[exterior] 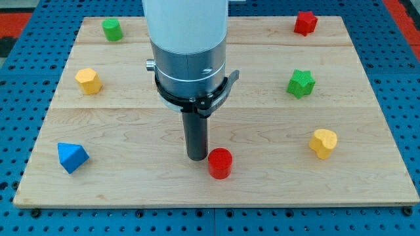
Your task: Place the blue cube horizontal to the yellow hexagon
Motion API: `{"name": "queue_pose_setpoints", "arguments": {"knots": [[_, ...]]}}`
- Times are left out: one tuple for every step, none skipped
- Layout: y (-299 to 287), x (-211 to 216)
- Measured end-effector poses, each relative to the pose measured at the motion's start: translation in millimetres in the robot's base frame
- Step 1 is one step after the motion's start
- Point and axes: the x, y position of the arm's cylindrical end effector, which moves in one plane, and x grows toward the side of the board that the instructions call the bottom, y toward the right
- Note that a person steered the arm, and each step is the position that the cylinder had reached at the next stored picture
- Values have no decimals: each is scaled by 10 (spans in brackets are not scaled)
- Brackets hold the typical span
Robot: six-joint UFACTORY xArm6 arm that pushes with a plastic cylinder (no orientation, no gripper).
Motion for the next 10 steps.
{"name": "queue_pose_setpoints", "arguments": {"knots": [[-4, 0], [-23, 0], [-46, -226], [-47, -381], [-47, -478], [-47, -494], [-47, -540], [-46, -551], [540, -625], [571, -1005]]}}
